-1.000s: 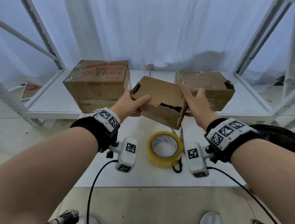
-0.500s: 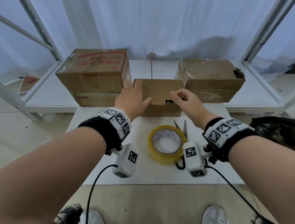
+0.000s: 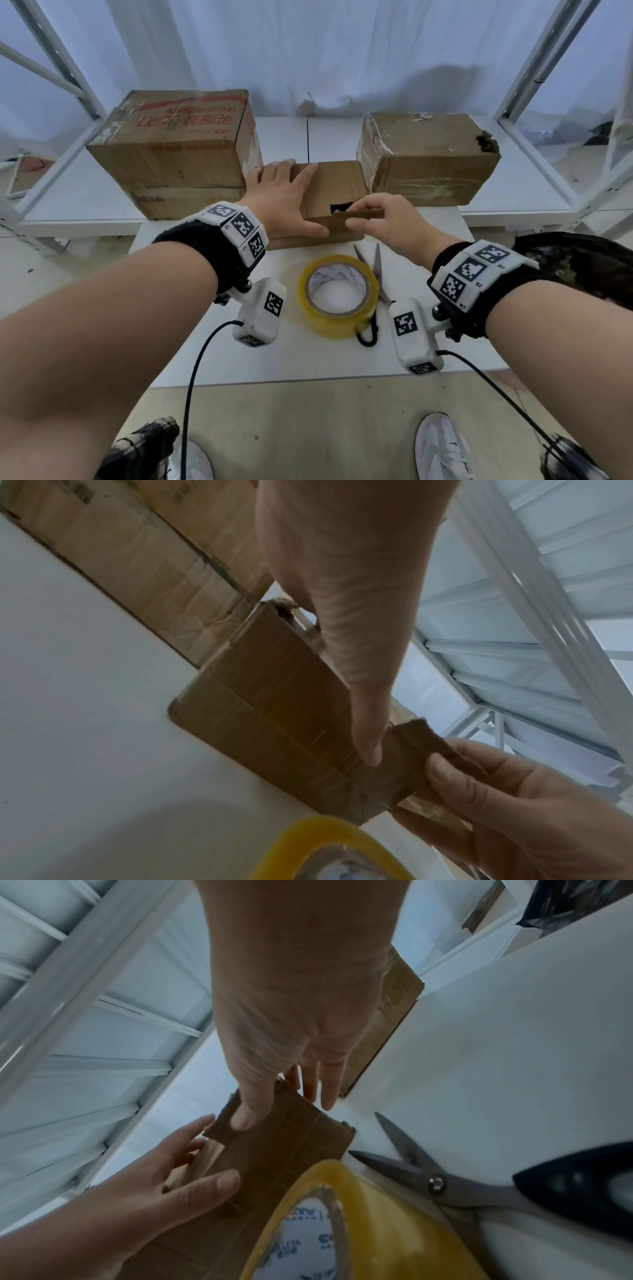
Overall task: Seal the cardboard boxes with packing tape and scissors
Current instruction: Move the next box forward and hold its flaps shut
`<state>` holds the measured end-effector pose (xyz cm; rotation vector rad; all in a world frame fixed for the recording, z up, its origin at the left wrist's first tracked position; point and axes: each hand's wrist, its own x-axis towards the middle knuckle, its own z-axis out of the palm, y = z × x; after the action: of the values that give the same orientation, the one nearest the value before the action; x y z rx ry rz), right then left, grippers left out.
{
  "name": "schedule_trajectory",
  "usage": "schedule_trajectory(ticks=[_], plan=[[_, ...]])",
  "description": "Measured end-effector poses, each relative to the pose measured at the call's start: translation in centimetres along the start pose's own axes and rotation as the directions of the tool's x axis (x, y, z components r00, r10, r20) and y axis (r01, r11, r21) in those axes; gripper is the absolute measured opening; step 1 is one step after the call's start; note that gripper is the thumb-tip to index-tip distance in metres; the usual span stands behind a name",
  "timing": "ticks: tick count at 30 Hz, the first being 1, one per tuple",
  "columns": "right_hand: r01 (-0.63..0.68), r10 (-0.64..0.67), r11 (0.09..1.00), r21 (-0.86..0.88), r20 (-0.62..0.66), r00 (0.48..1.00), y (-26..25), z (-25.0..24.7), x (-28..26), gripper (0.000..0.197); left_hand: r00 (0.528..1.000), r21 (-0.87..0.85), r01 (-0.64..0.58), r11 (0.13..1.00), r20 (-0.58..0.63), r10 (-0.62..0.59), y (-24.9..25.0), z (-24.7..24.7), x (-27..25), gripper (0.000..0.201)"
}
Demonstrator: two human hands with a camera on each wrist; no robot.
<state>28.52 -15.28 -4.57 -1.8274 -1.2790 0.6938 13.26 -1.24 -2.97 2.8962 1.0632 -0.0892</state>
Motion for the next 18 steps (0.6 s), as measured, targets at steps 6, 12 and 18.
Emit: schedule_trajectory(ticks=[6,12,18], plan=[[0.036,-0.039,0.993,-0.110,-0.030,0.999,0.1,-0.1,0.2,0.017,1.000,0.103,-0.016,0.995,-0.022,0.018,1.2,-0.6,0.3,0.111],[0.012,-0.010,1.000,0.029,-0.064,0.998,0.4,-0.2,0.0,0.005,0.991,0.106,-0.029,0.994,-0.126,0.042,1.3,-0.4,0.4,0.117],[-0.059,0.112,0.961,0.269,-0.184,0.976,1.2,0.6,-0.1,0.007,0.977,0.105,-0.026,0.994,-0.210,0.048,1.5,0.4,0.4,0.123]])
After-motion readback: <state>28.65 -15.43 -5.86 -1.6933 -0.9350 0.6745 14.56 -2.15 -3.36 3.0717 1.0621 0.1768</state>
